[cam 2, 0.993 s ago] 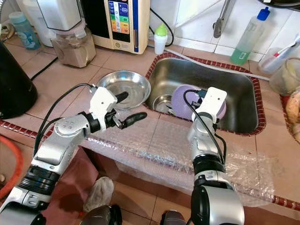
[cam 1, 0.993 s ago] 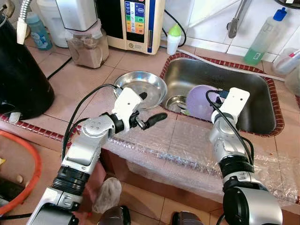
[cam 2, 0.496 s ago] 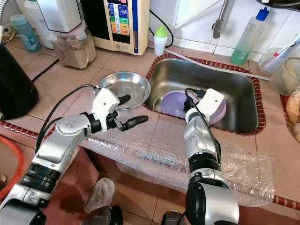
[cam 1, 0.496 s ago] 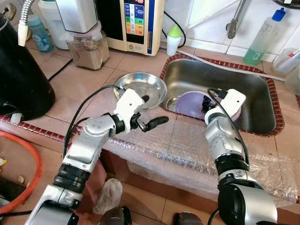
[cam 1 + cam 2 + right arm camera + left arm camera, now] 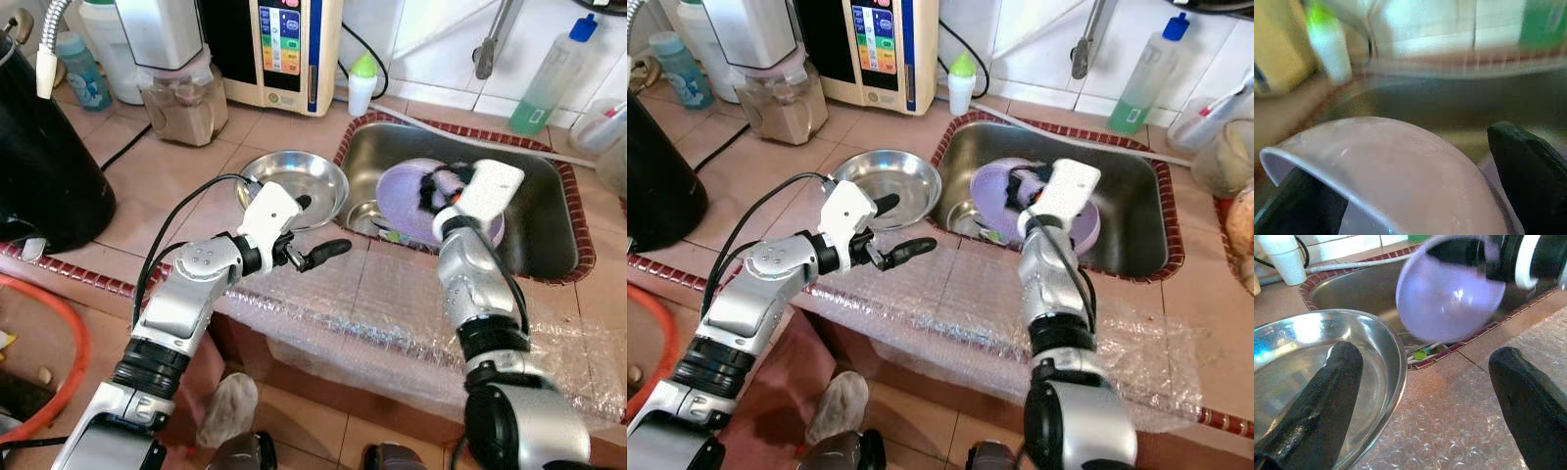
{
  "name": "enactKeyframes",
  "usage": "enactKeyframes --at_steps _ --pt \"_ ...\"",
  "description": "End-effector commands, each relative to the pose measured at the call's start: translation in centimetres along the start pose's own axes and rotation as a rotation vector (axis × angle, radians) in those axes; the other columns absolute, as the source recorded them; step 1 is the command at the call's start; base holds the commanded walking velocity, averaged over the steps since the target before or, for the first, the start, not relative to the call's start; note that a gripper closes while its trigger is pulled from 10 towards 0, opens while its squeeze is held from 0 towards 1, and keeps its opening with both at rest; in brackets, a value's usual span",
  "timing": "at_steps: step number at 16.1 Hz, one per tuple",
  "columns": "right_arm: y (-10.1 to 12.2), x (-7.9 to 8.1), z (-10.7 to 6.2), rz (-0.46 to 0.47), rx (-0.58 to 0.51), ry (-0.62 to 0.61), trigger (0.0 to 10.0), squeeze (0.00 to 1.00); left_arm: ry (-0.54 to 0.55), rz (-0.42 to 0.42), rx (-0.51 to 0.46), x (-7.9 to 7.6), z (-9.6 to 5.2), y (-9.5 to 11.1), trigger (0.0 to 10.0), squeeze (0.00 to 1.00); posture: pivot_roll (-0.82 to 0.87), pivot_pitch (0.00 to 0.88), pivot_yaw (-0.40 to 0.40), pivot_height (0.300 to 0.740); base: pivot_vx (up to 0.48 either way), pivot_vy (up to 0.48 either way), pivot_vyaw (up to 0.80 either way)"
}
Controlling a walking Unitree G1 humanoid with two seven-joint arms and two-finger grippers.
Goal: Kitchen organization
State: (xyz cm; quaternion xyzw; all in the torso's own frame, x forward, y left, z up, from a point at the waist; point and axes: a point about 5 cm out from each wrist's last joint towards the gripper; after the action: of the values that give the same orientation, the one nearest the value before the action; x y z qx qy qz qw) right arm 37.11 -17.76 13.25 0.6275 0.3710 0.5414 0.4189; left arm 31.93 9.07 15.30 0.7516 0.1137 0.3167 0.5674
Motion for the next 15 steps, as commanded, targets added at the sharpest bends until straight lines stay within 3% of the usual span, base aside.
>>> enactKeyframes --at_steps 1,2,3,6,7,8,9,10,11,12,13,15 --pt "-1.0 -0.2 0.1 -0.017 0.097 -0.008 10.0 1.0 0.012 0.014 0.0 0.4 0.0 0.2 10.0 1.0 -0.11 0.043 0.035 0.74 0.0 0.0 0.0" --pt "-2.1 -0.8 0.0 0.063 0.201 -0.023 10.0 1.0 0.013 0.014 -0.001 0.3 0.0 0.2 10.0 1.0 -0.1 0.043 0.031 0.74 0.0 0.0 0.0" --pt "-2.3 -1.1 0.0 0.085 0.223 -0.037 10.0 1.0 0.013 0.013 -0.001 0.3 0.0 0.2 10.0 1.0 -0.1 0.043 0.031 0.74 0.0 0.0 0.0" --pt "-2.0 -2.0 0.0 0.198 0.193 -0.097 10.0 1.0 0.021 0.01 -0.004 0.3 -0.1 0.1 10.0 1.0 -0.1 0.043 0.028 0.74 0.0 0.0 0.0" --pt "-1.6 -1.8 0.1 0.095 0.178 -0.06 10.0 1.0 0.023 0.01 -0.003 0.4 -0.1 0.1 10.0 1.0 -0.1 0.043 0.028 0.74 0.0 0.0 0.0" --pt "-1.7 -1.8 0.1 0.183 0.196 -0.075 10.0 1.0 0.024 0.01 -0.003 0.4 -0.1 0.1 10.0 1.0 -0.1 0.043 0.028 0.74 0.0 0.0 0.0" --pt "-2.6 -1.4 0.0 0.394 0.318 -0.073 10.0 1.0 0.022 0.009 -0.004 0.3 -0.1 0.1 10.0 1.0 -0.11 0.043 0.028 0.74 0.0 0.0 0.0" --pt "-2.9 -0.9 0.0 0.542 0.379 -0.055 10.0 1.0 0.02 0.01 -0.004 0.3 0.0 0.1 10.0 1.0 -0.11 0.045 0.028 0.74 0.0 0.0 0.0" --pt "-2.8 -1.0 0.0 0.563 0.382 -0.057 10.0 1.0 0.02 0.01 -0.004 0.3 0.0 0.1 10.0 1.0 -0.11 0.045 0.028 0.74 0.0 0.0 0.0" --pt "-2.4 -1.7 0.2 0.547 0.352 -0.095 10.0 1.0 0.02 0.01 -0.003 0.2 0.0 0.1 10.0 1.0 -0.11 0.045 0.028 0.74 0.0 0.0 0.0" --pt "-2.1 -2.5 0.2 0.371 0.309 -0.111 10.0 1.0 0.02 0.012 -0.001 0.2 0.1 0.0 10.0 1.0 -0.11 0.044 0.028 0.74 0.0 0.0 0.0" --pt "-1.3 -2.0 0.3 0.208 0.225 -0.052 10.0 1.0 0.08 0.017 -0.002 0.9 0.0 0.1 10.0 1.0 -0.11 0.044 0.028 0.74 0.0 0.0 0.0"
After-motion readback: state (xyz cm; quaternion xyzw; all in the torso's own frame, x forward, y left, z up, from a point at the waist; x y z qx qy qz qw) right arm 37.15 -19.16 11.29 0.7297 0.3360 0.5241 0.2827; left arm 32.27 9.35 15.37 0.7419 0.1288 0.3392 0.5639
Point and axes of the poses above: a point about 5 cm out from each wrist's last joint towards the gripper, its own z axis pointing out of the wrist towards the gripper, its own y axis along the axis of the wrist's last joint, x = y × z, and after that the axes turned 11 degrees about z, right-handed
